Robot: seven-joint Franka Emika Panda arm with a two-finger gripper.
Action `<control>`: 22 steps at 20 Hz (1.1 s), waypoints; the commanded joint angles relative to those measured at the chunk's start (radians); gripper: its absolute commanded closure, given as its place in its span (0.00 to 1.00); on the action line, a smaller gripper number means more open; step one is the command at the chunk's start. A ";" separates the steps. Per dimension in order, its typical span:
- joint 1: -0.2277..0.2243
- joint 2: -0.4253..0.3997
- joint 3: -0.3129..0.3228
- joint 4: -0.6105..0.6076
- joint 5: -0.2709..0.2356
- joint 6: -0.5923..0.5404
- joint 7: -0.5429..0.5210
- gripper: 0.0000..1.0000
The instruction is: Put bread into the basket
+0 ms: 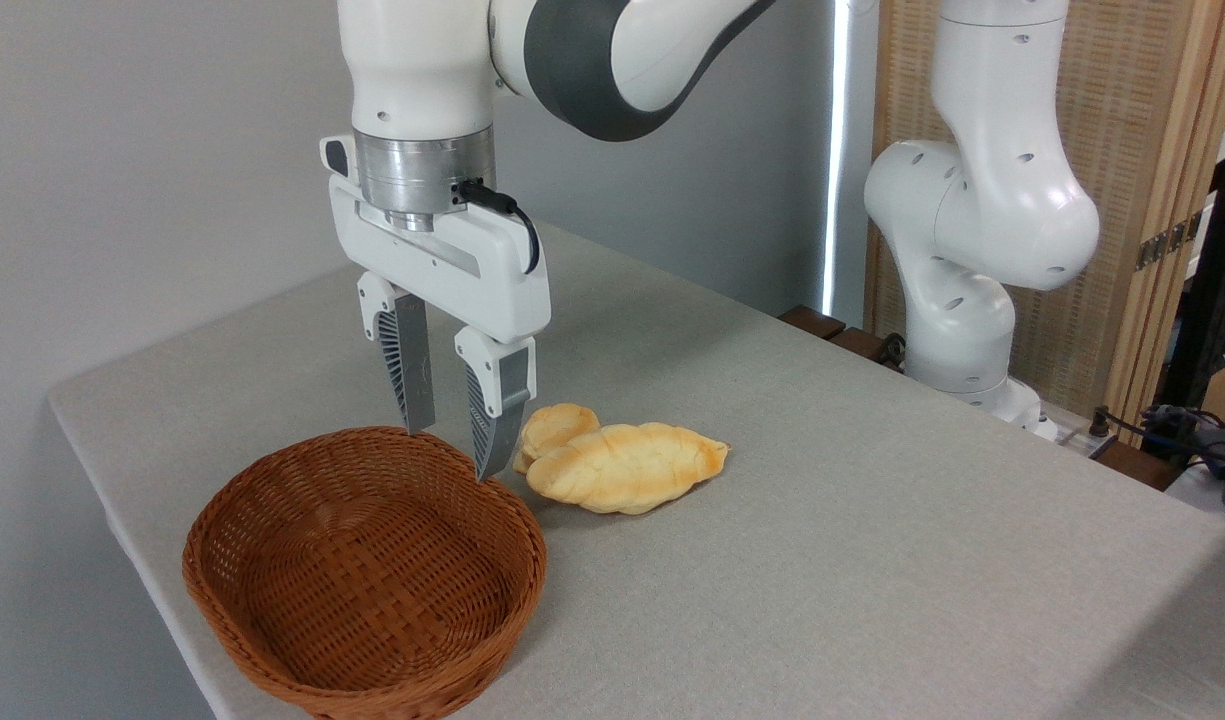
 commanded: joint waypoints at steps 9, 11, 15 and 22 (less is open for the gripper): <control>-0.002 -0.003 0.002 0.008 0.002 -0.006 -0.006 0.00; -0.002 -0.003 0.001 0.008 0.003 -0.010 -0.004 0.00; -0.002 -0.006 0.001 0.008 0.005 -0.041 -0.004 0.00; -0.002 -0.004 -0.008 0.008 0.008 -0.081 -0.004 0.00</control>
